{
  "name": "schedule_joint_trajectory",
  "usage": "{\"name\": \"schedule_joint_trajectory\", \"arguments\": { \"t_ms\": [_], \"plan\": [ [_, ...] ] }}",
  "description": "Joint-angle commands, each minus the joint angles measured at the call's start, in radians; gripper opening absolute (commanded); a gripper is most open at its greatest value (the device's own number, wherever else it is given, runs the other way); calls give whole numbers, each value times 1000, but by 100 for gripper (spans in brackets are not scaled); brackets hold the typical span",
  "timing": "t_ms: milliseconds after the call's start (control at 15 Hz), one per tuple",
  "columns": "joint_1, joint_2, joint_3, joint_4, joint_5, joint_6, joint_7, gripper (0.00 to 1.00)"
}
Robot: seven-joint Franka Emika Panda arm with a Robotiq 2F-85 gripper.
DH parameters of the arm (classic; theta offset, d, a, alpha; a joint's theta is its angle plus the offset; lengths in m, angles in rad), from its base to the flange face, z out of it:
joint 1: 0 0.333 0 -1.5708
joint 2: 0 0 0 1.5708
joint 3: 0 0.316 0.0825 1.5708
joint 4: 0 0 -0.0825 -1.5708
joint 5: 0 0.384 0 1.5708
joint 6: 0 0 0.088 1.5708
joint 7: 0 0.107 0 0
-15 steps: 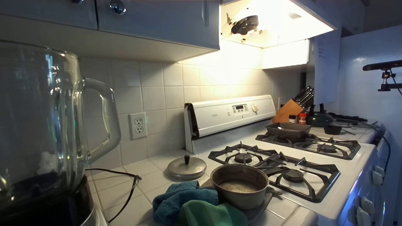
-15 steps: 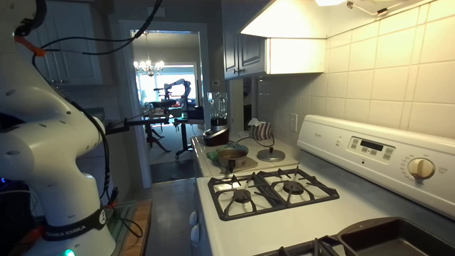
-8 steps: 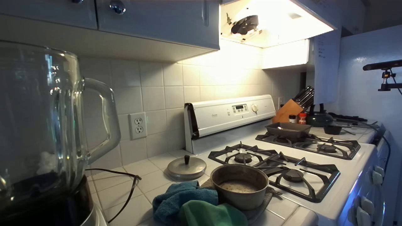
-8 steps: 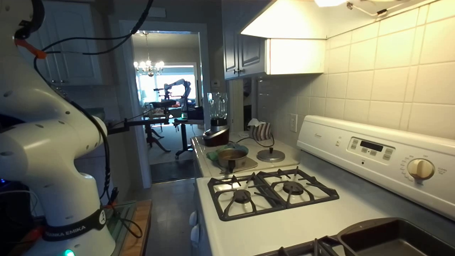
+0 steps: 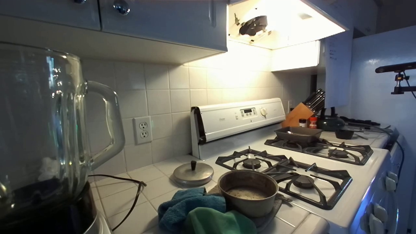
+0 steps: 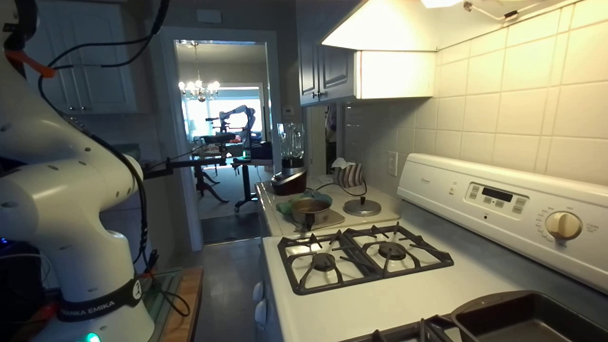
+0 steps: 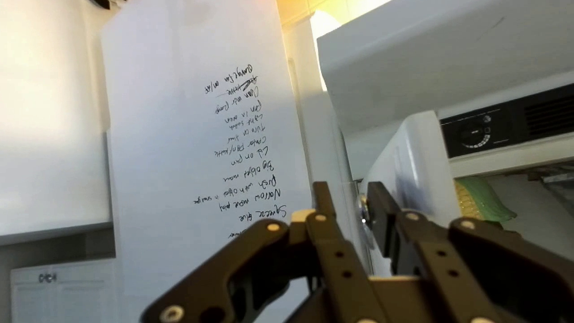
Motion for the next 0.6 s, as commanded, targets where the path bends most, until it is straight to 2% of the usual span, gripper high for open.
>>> {"name": "schedule_joint_trajectory", "arguments": {
  "t_ms": [0,67,333,533],
  "plan": [
    [-60,15,-81,8,-19,78,-41,7],
    [-54,17,-88,10,-2,83,-59,46],
    [-48,23,-102,13,24,96,-94,71],
    [-48,28,-108,11,26,109,-97,93]
  ]
}}
